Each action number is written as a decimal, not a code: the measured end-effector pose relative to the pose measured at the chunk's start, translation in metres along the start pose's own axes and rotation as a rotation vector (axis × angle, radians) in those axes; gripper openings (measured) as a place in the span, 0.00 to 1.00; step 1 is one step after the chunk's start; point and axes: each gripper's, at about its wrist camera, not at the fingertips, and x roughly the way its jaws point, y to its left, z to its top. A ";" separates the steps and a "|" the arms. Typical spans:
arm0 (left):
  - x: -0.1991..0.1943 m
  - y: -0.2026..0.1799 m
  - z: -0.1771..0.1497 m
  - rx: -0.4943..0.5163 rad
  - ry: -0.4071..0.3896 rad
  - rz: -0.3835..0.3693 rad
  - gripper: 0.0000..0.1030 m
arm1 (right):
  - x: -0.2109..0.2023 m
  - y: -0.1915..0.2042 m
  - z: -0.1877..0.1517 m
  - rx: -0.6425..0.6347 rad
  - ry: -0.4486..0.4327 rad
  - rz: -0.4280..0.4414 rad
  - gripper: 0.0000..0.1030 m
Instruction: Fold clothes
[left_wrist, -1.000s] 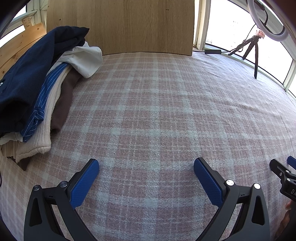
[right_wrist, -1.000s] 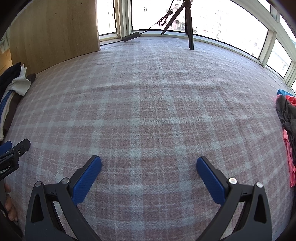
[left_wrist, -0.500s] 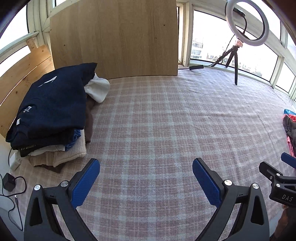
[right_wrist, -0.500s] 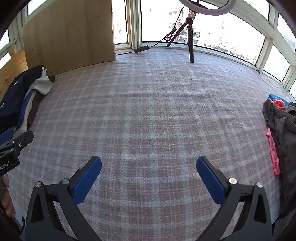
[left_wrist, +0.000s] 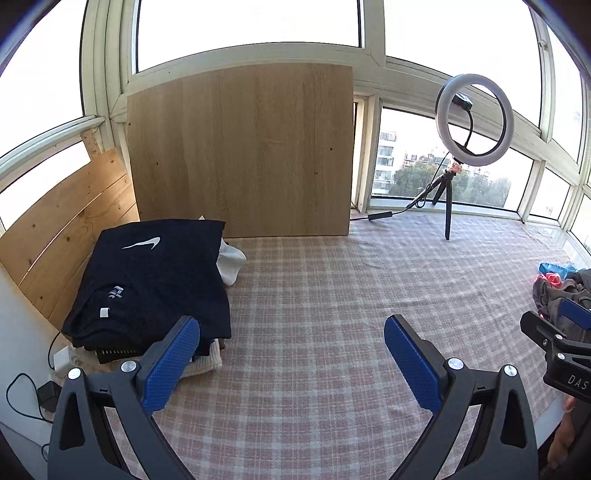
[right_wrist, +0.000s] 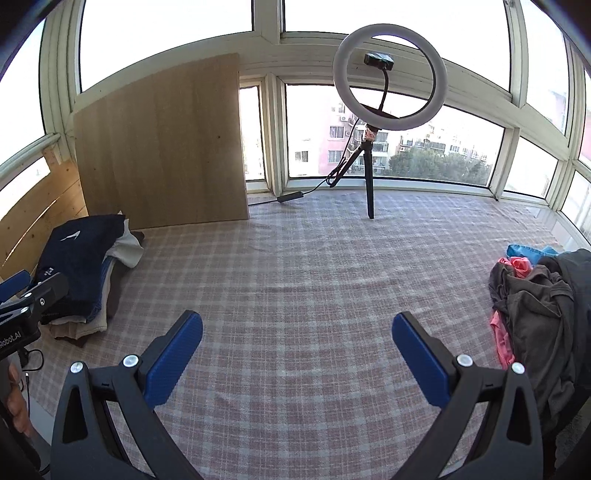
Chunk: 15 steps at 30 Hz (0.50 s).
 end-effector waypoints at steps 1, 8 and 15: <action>-0.005 0.001 0.003 0.004 -0.014 0.000 0.98 | -0.005 0.000 0.002 0.002 -0.012 -0.002 1.00; -0.026 0.002 0.022 0.022 -0.081 -0.035 0.98 | -0.034 -0.014 0.015 0.046 -0.075 -0.056 1.00; -0.031 -0.027 0.032 0.089 -0.130 -0.108 0.98 | -0.056 -0.062 0.012 0.125 -0.093 -0.210 1.00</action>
